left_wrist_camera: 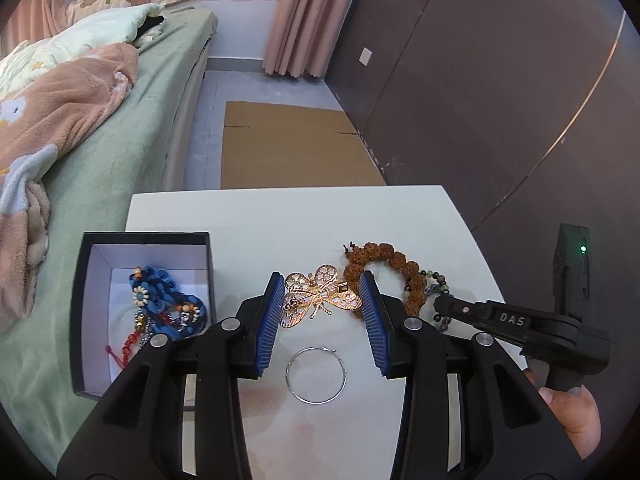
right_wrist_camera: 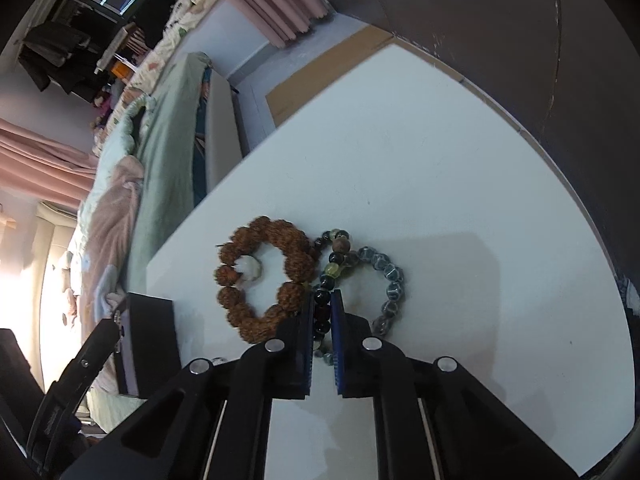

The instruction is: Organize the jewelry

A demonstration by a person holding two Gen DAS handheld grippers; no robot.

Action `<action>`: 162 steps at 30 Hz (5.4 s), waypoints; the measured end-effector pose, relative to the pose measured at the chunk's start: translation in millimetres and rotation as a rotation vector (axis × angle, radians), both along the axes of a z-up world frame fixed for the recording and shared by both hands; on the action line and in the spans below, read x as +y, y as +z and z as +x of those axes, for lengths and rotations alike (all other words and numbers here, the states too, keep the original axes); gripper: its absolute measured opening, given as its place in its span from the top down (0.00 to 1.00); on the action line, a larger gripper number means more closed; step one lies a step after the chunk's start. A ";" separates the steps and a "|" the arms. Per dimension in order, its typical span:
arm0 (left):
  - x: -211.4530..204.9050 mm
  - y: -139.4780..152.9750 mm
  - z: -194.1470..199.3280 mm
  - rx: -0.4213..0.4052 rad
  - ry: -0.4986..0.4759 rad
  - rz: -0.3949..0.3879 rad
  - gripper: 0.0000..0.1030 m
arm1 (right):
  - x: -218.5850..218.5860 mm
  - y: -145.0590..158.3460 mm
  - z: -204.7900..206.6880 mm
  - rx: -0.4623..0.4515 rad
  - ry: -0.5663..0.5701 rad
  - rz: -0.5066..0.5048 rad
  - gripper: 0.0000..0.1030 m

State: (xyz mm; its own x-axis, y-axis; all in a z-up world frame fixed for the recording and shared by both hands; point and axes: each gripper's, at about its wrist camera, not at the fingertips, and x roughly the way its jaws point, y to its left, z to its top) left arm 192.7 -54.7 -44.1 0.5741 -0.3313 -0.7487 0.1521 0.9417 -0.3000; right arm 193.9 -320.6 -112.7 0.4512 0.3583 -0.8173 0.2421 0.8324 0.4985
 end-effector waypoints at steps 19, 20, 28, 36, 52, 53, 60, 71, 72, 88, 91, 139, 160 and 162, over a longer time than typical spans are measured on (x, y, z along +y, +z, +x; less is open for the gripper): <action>44.9 20.6 -36.8 -0.050 0.075 -0.004 0.62 | 12.0 65.0 -50.8 -0.244 0.030 0.068 0.92; 49.1 21.3 -37.8 -0.051 0.083 -0.005 0.62 | 15.8 66.9 -51.9 -0.252 0.038 0.071 0.92; 78.9 17.2 -35.4 -0.028 0.126 -0.010 0.58 | 43.7 78.6 -55.1 -0.309 0.102 0.086 0.92; 110.1 21.2 -32.5 -0.032 0.190 -0.020 0.35 | 78.4 90.3 -51.5 -0.359 0.184 0.120 0.92; 172.0 38.9 -38.6 -0.077 0.346 -0.039 0.05 | 176.6 105.1 -36.6 -0.435 0.354 0.164 0.91; 176.9 39.1 -40.1 -0.078 0.363 -0.040 0.05 | 179.4 104.4 -35.7 -0.433 0.355 0.152 0.87; 181.6 34.5 -38.6 -0.061 0.370 -0.049 0.05 | 171.5 96.8 -34.9 -0.411 0.318 0.120 0.42; 149.4 36.8 -45.9 -0.070 0.304 -0.034 0.05 | 103.4 92.7 -55.0 -0.342 0.197 0.085 0.42; 143.2 37.2 -47.3 -0.072 0.296 -0.027 0.05 | 97.5 91.6 -57.6 -0.333 0.186 0.082 0.42; 53.7 34.8 -61.5 -0.074 0.087 -0.004 0.05 | 12.8 76.8 -77.1 -0.220 0.067 -0.010 0.43; 34.9 29.1 -61.2 -0.057 0.056 -0.014 0.16 | 0.4 73.9 -79.4 -0.207 0.055 -0.006 0.44; -62.2 -76.4 1.0 0.172 0.077 0.172 0.80 | -75.2 65.3 -76.9 -0.173 -0.020 0.020 0.47; -34.9 -53.4 -13.6 0.156 0.021 0.047 0.85 | -62.3 63.9 -79.1 -0.166 -0.005 -0.009 0.47; -30.5 -49.6 -12.5 0.138 0.025 0.025 0.43 | -61.9 63.7 -79.2 -0.164 -0.005 -0.008 0.47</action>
State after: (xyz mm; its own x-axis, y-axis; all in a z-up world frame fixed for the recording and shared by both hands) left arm 180.2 -85.2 -93.7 0.4733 -0.2984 -0.8288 0.0873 0.9522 -0.2929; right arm 114.7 -382.5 -49.0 0.5806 0.3494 -0.7354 0.1617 0.8357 0.5248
